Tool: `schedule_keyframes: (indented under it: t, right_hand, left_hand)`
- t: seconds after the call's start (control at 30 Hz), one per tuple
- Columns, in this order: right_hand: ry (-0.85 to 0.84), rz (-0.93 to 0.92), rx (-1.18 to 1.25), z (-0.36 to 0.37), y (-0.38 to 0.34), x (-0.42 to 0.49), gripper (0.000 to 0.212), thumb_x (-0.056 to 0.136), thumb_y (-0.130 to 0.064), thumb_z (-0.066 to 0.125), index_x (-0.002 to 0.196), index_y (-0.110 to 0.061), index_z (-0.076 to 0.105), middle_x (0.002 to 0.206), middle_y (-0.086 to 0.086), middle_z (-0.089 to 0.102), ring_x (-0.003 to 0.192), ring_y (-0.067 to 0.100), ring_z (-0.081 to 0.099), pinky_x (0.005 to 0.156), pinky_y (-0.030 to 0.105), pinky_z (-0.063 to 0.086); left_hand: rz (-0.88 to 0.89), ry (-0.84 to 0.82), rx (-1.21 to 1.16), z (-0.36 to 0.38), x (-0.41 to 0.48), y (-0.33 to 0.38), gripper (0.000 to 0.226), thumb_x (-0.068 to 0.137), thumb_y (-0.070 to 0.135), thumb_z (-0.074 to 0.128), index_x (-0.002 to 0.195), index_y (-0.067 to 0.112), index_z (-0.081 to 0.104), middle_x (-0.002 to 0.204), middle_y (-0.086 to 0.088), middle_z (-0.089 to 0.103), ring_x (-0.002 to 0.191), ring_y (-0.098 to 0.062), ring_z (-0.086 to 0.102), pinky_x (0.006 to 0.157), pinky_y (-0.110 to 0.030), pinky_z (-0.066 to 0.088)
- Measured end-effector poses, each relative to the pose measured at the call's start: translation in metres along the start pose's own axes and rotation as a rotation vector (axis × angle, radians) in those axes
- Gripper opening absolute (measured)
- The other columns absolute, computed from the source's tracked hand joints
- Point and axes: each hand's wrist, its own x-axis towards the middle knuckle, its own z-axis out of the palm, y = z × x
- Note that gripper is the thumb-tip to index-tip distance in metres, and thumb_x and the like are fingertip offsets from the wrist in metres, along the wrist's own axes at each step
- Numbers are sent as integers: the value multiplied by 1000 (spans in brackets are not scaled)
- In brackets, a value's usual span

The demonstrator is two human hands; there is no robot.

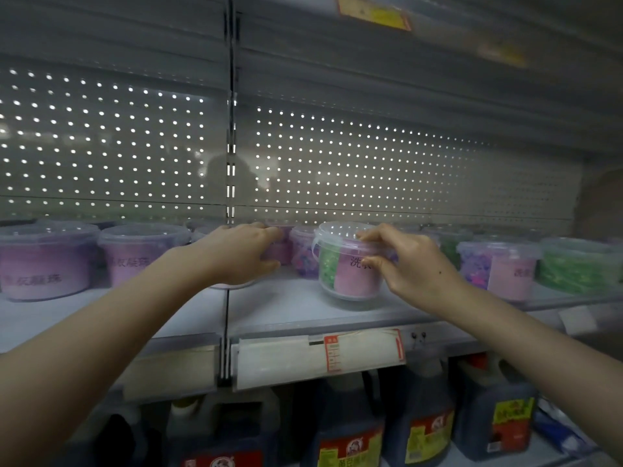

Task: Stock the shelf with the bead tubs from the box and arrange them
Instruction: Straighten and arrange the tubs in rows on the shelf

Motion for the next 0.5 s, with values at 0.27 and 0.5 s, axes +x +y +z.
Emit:
schedule_keyframes:
  t: [0.27,0.5]
  right_hand:
    - [-59,128,-82,-12,40,-22,29,87,-15,65,115,-9,61,114,4,68,105,25,64,90,38,50]
    - [-127,207,-175,-9,60,-20,28,92,-28,59,118,-18,56,118,1,66,109,27,60,87,38,48]
  left_hand:
    - [25,-48,-5,12,45,43,60,94,43,46,147,29,22,152,0,29,133,-23,39,102,-43,36]
    - [17,-15,10,23,80,61,56,91,28,48,143,26,29,142,-3,44,123,-26,49,88,-37,44]
